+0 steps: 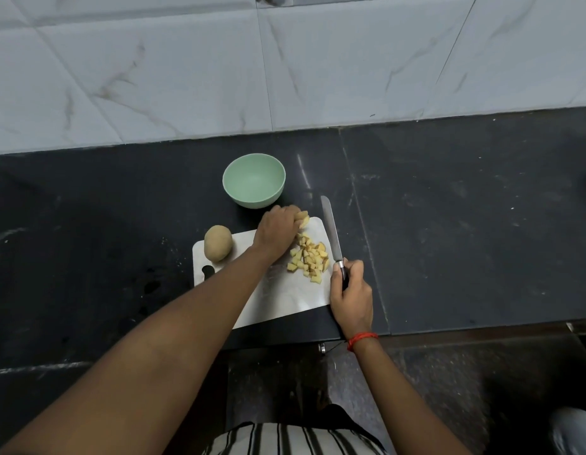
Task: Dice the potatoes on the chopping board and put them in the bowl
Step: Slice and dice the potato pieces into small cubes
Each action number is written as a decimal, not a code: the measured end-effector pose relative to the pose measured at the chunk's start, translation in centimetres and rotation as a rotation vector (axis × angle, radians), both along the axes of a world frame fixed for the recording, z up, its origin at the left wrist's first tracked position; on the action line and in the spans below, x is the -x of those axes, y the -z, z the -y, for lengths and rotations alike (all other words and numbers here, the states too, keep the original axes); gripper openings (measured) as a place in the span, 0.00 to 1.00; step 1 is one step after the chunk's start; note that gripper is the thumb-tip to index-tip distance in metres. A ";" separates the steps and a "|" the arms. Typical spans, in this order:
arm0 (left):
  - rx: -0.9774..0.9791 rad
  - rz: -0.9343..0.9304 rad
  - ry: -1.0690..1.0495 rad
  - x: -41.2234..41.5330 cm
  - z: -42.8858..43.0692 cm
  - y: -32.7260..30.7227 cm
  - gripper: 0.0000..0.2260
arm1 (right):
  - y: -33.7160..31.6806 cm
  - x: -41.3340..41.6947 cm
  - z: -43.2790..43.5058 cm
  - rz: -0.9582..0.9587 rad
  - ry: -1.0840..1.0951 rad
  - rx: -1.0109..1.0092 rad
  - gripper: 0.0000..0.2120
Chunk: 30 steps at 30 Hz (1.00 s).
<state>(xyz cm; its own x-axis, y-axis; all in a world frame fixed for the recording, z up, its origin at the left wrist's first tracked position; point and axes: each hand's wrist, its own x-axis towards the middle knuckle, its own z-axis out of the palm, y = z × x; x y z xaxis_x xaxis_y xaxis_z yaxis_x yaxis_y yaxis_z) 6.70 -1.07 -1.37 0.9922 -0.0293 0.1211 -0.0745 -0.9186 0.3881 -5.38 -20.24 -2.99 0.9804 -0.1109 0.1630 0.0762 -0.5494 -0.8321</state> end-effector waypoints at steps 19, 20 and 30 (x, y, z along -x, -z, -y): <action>0.485 0.003 -0.211 11.0 -1.5 0.4 0.07 | 0.0 -0.1 0.3 -0.034 -0.014 -0.009 0.07; 0.431 0.000 -0.218 12.2 -1.9 1.4 0.07 | 0.0 0.0 0.2 -0.032 -0.016 -0.014 0.07; 0.521 0.045 -0.362 13.9 -2.8 2.6 0.14 | -0.2 0.0 -0.1 -0.016 -0.011 -0.015 0.06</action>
